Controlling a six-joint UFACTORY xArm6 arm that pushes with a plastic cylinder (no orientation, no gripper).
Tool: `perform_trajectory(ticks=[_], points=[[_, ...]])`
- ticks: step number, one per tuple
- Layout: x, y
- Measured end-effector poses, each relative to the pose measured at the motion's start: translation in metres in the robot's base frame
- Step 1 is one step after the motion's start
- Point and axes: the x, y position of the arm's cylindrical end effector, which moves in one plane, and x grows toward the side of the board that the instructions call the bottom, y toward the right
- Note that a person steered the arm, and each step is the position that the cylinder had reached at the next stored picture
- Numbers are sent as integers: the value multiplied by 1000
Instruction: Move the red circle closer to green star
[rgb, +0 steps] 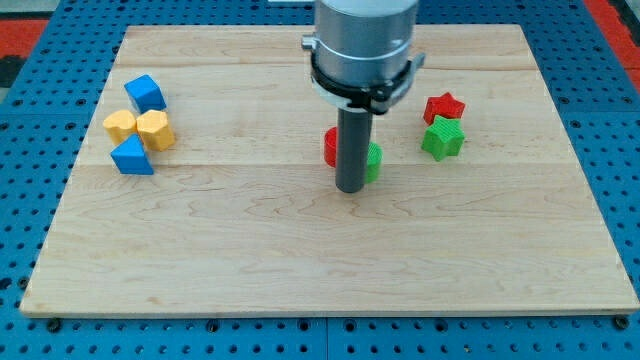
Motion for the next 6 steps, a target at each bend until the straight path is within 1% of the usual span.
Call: perform_trajectory(ticks=[1, 2, 3, 4, 5, 6], points=[[-5, -3], [-27, 47], [-17, 49], [15, -27], [-43, -69], [-54, 24]])
